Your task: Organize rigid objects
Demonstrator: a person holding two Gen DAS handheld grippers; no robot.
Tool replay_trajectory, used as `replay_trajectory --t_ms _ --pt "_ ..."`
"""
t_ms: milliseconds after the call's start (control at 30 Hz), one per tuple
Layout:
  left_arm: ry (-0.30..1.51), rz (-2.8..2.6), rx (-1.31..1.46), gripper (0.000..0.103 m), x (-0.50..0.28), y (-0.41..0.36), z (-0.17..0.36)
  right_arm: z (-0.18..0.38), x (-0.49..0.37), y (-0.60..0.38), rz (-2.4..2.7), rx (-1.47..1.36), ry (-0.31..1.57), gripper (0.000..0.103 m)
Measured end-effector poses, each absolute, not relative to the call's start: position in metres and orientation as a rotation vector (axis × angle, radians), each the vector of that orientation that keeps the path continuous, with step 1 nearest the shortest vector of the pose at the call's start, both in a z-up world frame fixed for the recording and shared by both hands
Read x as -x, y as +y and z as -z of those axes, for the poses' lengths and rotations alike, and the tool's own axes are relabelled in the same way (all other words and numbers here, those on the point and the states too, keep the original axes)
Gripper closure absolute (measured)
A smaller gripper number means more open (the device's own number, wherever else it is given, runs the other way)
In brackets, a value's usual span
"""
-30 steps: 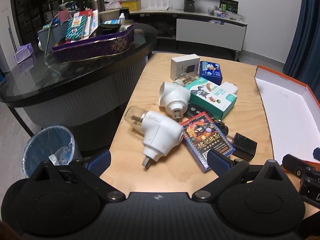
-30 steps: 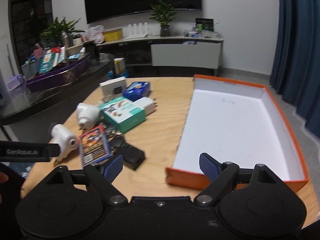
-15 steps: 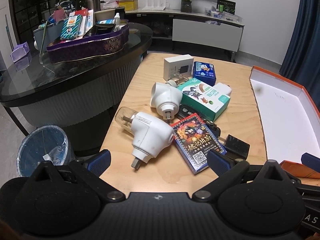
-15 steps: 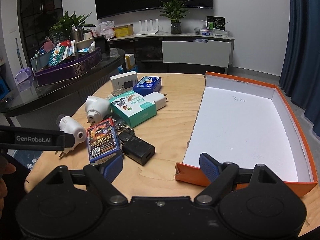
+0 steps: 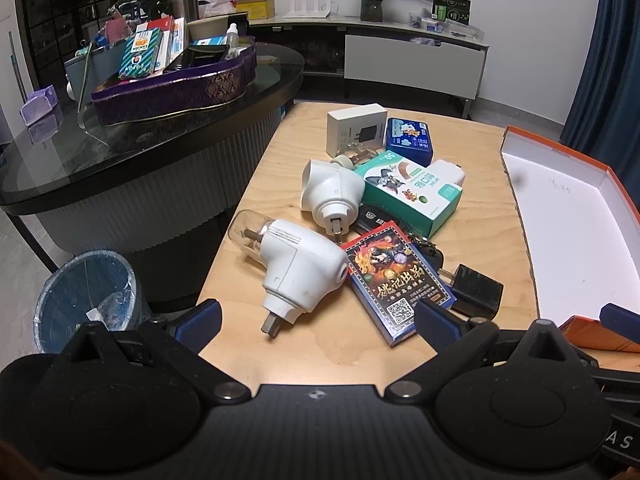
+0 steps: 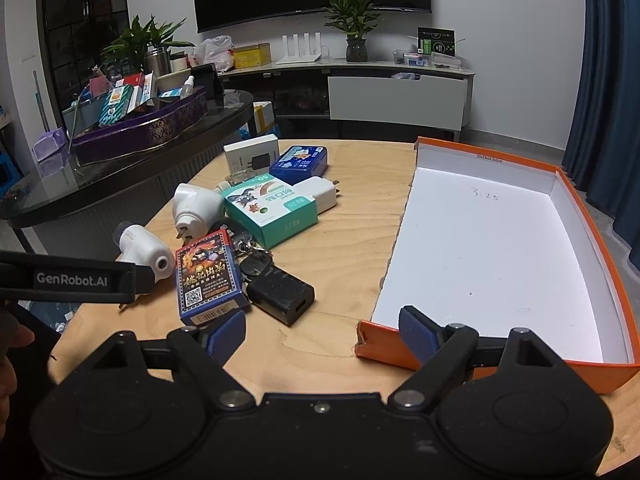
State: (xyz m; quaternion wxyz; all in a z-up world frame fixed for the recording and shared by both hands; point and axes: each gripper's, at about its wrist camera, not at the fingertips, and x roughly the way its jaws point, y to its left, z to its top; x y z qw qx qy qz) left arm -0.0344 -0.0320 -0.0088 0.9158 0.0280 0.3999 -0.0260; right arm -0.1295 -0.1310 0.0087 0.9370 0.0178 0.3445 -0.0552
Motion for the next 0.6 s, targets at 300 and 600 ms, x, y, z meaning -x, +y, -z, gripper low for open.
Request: replay_trajectory --t_ms 300,600 --pt "0.831 0.058 -0.060 0.000 0.032 -0.033 0.012 -0.001 0.129 -0.135 0.101 -0.039 0.711 0.004" --pt "0.839 0.056 -0.059 0.000 0.029 -0.035 0.015 0.003 0.128 -0.135 0.095 -0.021 0.708 0.004"
